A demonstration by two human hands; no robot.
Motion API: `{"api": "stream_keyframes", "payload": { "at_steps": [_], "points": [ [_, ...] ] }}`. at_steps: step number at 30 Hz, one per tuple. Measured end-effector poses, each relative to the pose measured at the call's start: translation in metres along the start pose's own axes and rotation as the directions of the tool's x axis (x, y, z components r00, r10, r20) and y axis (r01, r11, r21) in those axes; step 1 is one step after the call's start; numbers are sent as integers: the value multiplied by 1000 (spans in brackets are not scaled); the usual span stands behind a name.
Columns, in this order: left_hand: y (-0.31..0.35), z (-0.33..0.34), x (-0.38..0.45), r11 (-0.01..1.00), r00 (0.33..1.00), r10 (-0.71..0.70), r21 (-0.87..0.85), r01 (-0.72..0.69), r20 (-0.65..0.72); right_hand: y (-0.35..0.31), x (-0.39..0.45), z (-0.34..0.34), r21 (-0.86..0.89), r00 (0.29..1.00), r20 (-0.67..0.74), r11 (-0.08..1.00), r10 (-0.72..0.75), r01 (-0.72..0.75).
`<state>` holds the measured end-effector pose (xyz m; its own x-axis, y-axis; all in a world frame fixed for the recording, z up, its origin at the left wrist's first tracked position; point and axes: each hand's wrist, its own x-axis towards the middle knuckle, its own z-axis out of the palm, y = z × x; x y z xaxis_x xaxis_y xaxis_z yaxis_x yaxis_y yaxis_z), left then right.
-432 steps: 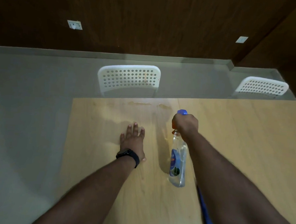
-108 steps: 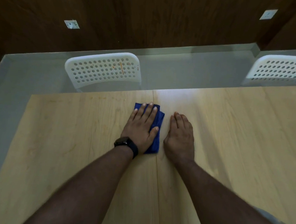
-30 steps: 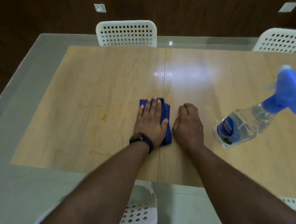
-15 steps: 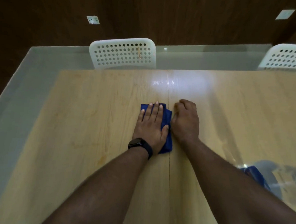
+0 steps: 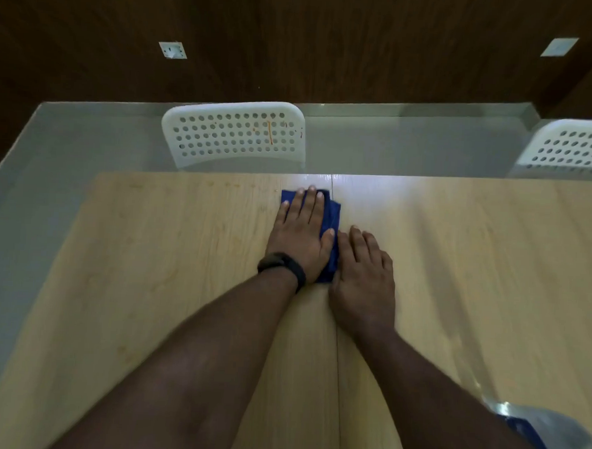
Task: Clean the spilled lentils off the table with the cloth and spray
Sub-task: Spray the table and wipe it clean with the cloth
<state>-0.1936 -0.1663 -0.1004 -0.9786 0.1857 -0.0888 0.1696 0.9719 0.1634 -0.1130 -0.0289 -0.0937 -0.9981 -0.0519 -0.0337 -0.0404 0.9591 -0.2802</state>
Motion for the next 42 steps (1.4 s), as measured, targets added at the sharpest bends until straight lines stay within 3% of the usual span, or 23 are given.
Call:
{"api": "stream_keyframes", "payload": {
  "at_steps": [5,10,14,17,19,23,27,33,37,42],
  "points": [
    [-8,1,-40,1000,999,10,-3,-10,39,-1,-2,1,-38,999,37,999,-25,26],
    [-19,-6,35,993,994,108,36,-108,12,0,8,4,-33,998,31,998,-51,52],
    [-16,-9,65,999,999,-39,6,39,1,2,11,7,-34,999,26,998,-42,43],
    [-14,-6,32,971,970,-236,-59,233,-49,2,11,8,-60,998,53,997,-39,42],
    [-11,-5,-10,958,959,-280,-81,276,-39,1,10,6,-74,996,74,996,-46,52],
    [-8,-1,-57,981,982,-190,-31,190,18,-2,9,3,-79,992,99,994,-72,80],
    [-26,-6,-6,999,1000,2,35,-3,23,-3,11,4,-48,969,129,975,-211,219],
    [-35,-12,46,992,992,-123,1,123,-2,1,14,6,-5,977,97,982,-189,191],
    [-28,-5,-20,961,962,-271,-53,270,-10,1,12,6,6,980,95,985,-173,173],
    [-21,-3,-93,983,980,-183,-15,184,79,-3,10,4,26,985,77,988,-157,155]
  ]
}}
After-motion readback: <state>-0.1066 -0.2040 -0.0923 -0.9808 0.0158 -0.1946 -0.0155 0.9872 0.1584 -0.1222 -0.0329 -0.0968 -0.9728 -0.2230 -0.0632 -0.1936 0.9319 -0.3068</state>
